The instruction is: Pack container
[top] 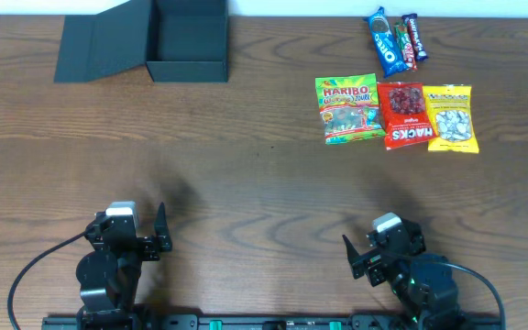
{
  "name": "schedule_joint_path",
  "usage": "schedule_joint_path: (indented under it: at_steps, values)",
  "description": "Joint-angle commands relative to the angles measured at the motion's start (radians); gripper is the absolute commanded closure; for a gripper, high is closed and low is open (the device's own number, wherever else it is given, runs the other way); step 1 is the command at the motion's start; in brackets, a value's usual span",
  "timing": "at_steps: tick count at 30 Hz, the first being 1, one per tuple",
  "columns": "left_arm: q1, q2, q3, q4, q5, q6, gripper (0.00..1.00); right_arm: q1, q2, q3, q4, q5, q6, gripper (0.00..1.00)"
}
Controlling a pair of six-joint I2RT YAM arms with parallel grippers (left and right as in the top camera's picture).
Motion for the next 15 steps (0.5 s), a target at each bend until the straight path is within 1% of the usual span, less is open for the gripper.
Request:
schedule_joint_path:
  at_steps: [1, 4, 5, 6, 9, 11, 13, 15]
  values:
    - [0.006, -0.007, -0.020, -0.001, 0.044, -0.045, 0.05, -0.005, -0.006, -0.008, 0.001, 0.000, -0.007, 0.01]
    - [0.006, -0.007, -0.020, -0.004, 0.354, -0.300, 0.05, -0.005, -0.006, -0.008, 0.001, 0.000, -0.007, 0.01]
    - [0.006, -0.007, -0.020, -0.004, 0.447, -0.366, 0.05, -0.005, -0.006, -0.008, 0.001, 0.000, -0.007, 0.01]
    - [0.006, -0.007, -0.020, -0.002, 0.511, -0.404, 0.05, -0.005, -0.006, -0.008, 0.001, 0.000, -0.007, 0.01]
    - [0.006, -0.007, -0.020, 0.001, 0.527, -0.429, 0.05, -0.005, -0.006, -0.008, 0.001, 0.000, -0.007, 0.01]
    - [0.006, -0.007, -0.020, 0.032, 0.502, -0.513, 0.05, -0.005, -0.006, -0.008, 0.001, 0.000, -0.007, 0.01]
    - [0.006, -0.006, -0.020, 0.181, 0.500, -0.520, 0.05, -0.005, -0.006, -0.008, 0.001, 0.000, -0.007, 0.01]
    - [0.006, -0.004, -0.020, 0.301, 0.471, -0.481, 0.05, -0.005, -0.006, -0.008, 0.001, 0.000, -0.007, 0.01]
